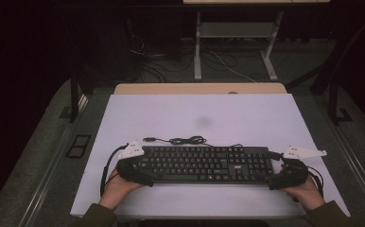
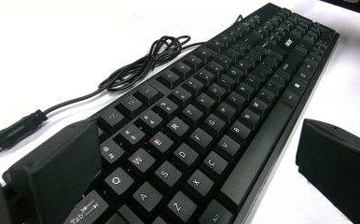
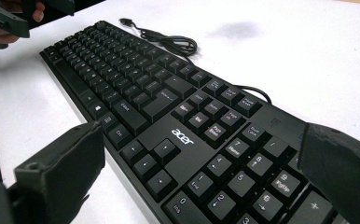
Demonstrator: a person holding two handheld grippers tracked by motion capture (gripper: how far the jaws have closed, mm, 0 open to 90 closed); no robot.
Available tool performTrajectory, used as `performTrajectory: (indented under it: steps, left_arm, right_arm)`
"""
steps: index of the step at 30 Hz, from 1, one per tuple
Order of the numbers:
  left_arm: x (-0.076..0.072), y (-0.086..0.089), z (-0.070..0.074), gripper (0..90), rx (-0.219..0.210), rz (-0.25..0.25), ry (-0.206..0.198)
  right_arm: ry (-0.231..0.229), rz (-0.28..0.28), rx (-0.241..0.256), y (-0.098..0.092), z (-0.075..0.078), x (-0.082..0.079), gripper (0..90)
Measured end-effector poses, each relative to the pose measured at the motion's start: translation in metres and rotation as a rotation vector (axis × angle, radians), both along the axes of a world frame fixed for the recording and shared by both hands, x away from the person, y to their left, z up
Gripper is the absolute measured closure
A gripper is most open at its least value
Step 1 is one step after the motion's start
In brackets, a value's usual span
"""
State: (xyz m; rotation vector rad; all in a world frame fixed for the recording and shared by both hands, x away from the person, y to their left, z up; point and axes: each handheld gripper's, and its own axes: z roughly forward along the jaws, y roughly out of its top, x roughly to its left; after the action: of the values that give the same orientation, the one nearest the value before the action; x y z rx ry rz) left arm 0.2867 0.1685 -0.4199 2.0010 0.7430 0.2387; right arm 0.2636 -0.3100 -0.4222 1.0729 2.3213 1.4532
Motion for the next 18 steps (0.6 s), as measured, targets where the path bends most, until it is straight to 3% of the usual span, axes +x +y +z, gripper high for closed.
performTrajectory:
  steps: [18]
  left_arm:
    - [-0.002, -0.0008, -0.0005, 0.0, -0.003, 0.009, 0.002]
  right_arm:
    - [-0.002, 0.028, 0.017, 0.0083, 0.0031, 0.0073, 0.5]
